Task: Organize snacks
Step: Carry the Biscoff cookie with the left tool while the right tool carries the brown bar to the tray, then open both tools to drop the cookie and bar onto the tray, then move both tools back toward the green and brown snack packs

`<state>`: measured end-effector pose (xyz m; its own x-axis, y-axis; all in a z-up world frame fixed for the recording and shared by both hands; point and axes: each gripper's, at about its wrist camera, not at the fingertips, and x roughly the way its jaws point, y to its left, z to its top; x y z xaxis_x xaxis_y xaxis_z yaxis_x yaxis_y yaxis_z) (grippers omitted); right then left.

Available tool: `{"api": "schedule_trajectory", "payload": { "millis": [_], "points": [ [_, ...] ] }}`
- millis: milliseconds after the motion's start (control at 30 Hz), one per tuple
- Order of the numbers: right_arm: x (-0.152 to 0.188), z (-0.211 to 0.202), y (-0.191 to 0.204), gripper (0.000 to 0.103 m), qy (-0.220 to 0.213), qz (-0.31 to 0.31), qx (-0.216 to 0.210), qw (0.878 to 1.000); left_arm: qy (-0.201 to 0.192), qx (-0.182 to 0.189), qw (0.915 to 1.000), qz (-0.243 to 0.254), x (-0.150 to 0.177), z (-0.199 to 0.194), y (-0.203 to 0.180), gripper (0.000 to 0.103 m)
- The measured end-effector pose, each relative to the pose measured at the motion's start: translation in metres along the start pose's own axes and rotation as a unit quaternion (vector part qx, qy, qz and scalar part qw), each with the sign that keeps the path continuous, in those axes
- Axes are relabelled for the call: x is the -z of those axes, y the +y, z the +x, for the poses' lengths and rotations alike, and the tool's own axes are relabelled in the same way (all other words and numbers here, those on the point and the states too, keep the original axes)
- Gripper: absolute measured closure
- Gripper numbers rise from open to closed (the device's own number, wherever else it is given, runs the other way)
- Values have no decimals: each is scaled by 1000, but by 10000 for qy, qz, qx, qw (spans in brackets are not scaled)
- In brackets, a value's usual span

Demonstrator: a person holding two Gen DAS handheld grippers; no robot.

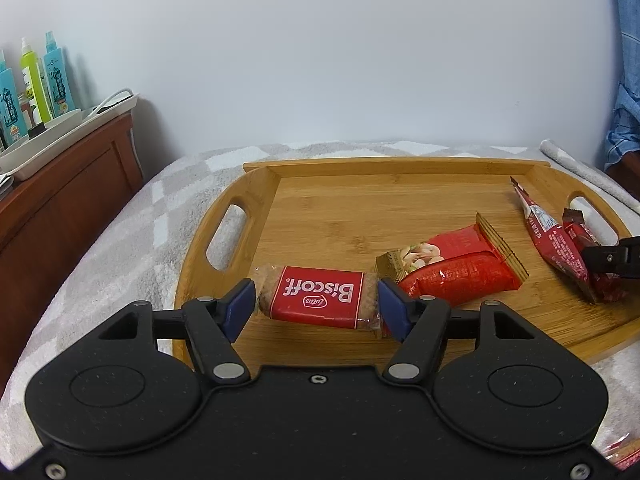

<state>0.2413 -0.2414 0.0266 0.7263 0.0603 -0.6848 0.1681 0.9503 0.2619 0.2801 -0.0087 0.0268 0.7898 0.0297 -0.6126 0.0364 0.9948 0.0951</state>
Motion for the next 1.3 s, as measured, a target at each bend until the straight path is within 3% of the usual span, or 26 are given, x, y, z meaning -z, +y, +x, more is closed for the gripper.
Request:
{"api": "schedule_trajectory", "payload": {
  "millis": [367, 567, 667, 900, 1300],
  "points": [
    [2, 1, 4, 69, -39, -135, 13, 9999, 159, -102, 9997, -159, -1, 11, 6, 36],
    [3, -4, 7, 67, -131, -186, -1, 9997, 118, -147, 9997, -133, -2, 5, 6, 21],
    [3, -10, 5, 49, -186, -134, -41, 9997, 90, -100, 9998, -139, -3, -2, 7, 14],
    [8, -26, 10, 36, -372, -246, -97, 9990, 100, -82, 9999, -82, -2, -23, 9, 9],
    [29, -73, 15, 19, -703, -457, -205, 9963, 125, 390, 9992, -43, 22, -73, 6, 4]
  ]
}}
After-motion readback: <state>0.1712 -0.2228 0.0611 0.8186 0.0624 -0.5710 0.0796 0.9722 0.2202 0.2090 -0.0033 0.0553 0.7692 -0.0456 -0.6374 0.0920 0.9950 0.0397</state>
